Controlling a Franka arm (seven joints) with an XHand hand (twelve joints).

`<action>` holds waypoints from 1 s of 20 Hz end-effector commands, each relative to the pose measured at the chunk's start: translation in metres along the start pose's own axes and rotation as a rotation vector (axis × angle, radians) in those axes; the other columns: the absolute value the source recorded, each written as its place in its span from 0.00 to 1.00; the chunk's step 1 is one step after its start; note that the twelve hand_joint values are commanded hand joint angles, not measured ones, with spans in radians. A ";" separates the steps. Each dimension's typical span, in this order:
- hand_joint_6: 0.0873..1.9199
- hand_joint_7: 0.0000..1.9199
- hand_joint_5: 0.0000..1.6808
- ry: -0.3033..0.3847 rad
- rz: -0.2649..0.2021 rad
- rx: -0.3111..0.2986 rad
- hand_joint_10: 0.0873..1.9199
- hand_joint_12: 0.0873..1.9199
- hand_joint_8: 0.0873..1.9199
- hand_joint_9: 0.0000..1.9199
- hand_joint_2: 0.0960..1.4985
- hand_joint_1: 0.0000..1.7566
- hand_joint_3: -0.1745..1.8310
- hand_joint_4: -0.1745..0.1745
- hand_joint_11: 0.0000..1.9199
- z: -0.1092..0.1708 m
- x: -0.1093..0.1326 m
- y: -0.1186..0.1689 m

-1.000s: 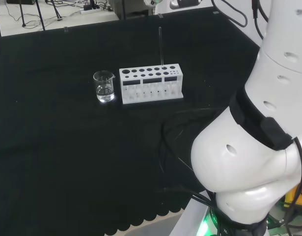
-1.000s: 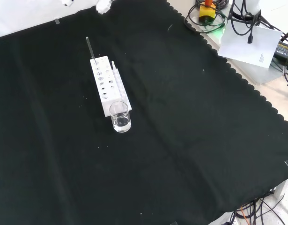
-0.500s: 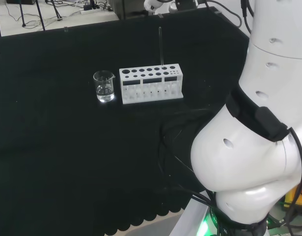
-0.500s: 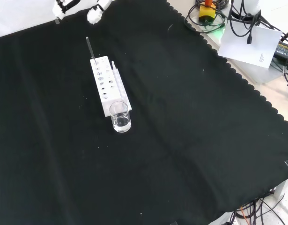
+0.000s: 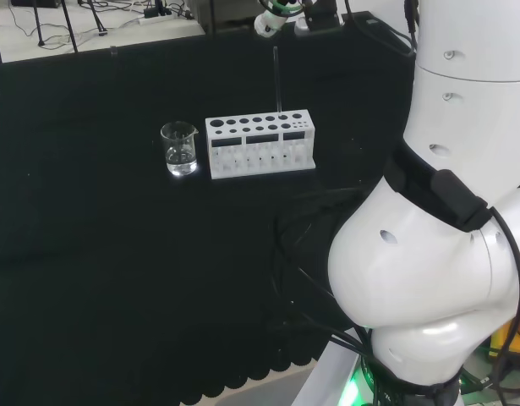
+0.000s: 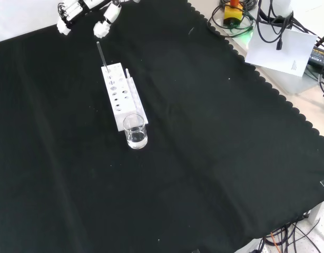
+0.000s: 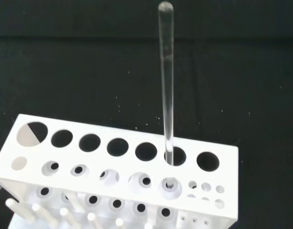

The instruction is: Take the glass rod from the white test tube rack.

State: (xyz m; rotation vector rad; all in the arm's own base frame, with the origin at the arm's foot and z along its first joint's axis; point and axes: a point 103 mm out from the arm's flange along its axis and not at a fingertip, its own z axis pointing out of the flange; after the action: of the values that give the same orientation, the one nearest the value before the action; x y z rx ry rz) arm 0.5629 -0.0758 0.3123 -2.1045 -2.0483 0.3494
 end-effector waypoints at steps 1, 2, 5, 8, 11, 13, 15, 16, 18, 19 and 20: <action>0.00 0.00 0.02 0.009 -0.008 0.013 0.47 0.63 0.42 0.03 0.84 0.34 0.00 0.01 0.00 0.011 -0.001 -0.007; 0.00 0.00 0.02 0.012 -0.009 0.015 0.47 0.64 0.42 0.03 0.84 0.34 0.00 0.01 0.00 0.013 0.000 -0.009; 0.00 0.01 0.02 0.024 -0.024 0.015 0.47 0.65 0.44 0.05 0.84 0.34 0.00 0.00 0.00 0.020 0.005 -0.011; 0.00 0.03 0.03 0.025 -0.025 0.032 0.47 0.68 0.46 0.07 0.84 0.34 0.00 0.00 0.00 0.029 0.008 -0.012; 0.00 0.04 0.04 0.038 -0.026 0.043 0.48 0.70 0.46 0.08 0.85 0.33 0.00 0.00 0.00 0.038 0.005 -0.010; 0.00 0.05 0.04 0.053 -0.022 0.051 0.48 0.71 0.47 0.10 0.85 0.33 0.00 0.00 0.00 0.045 0.000 -0.008; 0.00 0.07 0.05 0.060 -0.019 0.057 0.48 0.72 0.48 0.11 0.85 0.33 0.00 0.00 0.00 0.051 -0.004 -0.006; 0.00 0.08 0.05 0.063 -0.019 0.060 0.48 0.73 0.48 0.13 0.85 0.33 0.00 0.00 0.01 0.054 -0.005 -0.005; 0.00 0.11 0.06 0.068 -0.020 0.065 0.48 0.72 0.48 0.16 0.85 0.33 0.00 0.00 0.04 0.058 -0.008 -0.004; 0.00 0.13 0.07 0.068 -0.022 0.066 0.47 0.72 0.48 0.18 0.85 0.34 0.00 0.00 0.06 0.060 -0.008 -0.003; 0.00 0.15 0.08 0.069 -0.023 0.067 0.47 0.72 0.49 0.20 0.85 0.34 0.00 0.00 0.08 0.061 -0.008 -0.002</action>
State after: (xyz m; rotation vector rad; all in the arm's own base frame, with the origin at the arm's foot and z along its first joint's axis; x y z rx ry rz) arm 0.5419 -0.0818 0.2619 -2.0301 -1.9969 0.3384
